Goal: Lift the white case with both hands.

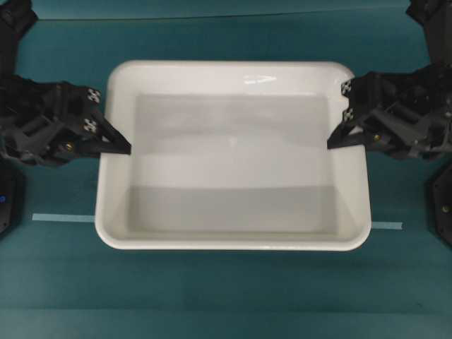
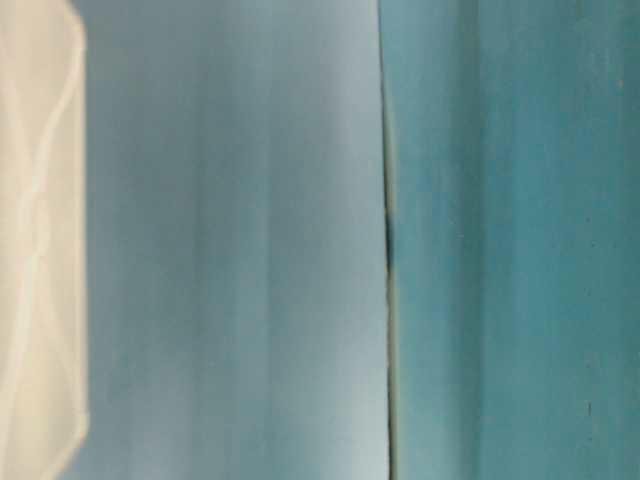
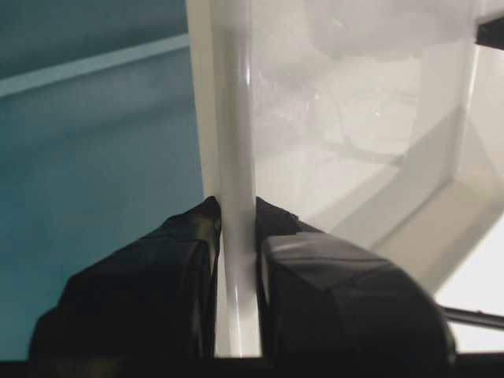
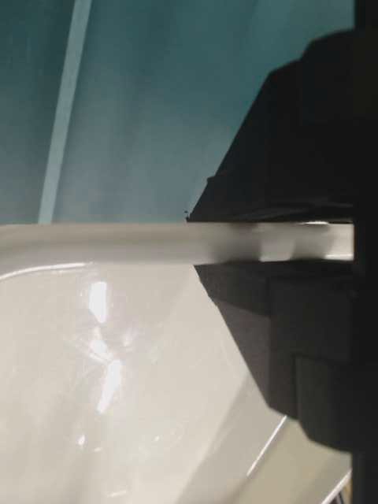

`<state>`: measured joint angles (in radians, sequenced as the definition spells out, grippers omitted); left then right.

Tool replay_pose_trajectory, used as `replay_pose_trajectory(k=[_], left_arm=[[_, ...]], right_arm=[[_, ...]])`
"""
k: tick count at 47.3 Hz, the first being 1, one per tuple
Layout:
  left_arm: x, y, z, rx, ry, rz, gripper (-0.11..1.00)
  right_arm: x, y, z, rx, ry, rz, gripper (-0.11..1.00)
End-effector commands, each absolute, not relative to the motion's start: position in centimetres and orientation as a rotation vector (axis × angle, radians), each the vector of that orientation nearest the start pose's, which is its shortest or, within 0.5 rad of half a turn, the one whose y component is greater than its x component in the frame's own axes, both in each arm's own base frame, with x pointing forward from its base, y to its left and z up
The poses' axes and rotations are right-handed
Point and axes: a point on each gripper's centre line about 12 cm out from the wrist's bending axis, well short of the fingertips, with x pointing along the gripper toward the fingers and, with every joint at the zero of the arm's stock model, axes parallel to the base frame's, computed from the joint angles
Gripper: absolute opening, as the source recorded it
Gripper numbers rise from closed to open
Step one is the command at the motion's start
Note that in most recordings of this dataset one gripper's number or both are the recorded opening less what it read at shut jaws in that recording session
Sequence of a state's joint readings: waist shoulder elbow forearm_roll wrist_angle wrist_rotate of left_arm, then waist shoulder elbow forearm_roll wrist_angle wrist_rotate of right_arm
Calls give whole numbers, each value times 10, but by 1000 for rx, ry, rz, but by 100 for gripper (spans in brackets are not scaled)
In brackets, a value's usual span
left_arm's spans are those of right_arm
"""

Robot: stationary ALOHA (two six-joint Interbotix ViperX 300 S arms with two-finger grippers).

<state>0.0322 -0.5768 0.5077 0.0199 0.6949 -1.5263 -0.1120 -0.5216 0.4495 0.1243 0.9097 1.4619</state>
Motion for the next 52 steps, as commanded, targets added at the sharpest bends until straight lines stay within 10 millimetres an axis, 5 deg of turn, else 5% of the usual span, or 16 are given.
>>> replay_pose_trajectory(k=[1,52], left_arm=[[284,11,363,-1460,434,474,9],[292,16,231,-1416,639,679,9]], right_arm=[[283,-17,346,1538,645,-638,9],[263,-15,218,1525,708,-741,9]])
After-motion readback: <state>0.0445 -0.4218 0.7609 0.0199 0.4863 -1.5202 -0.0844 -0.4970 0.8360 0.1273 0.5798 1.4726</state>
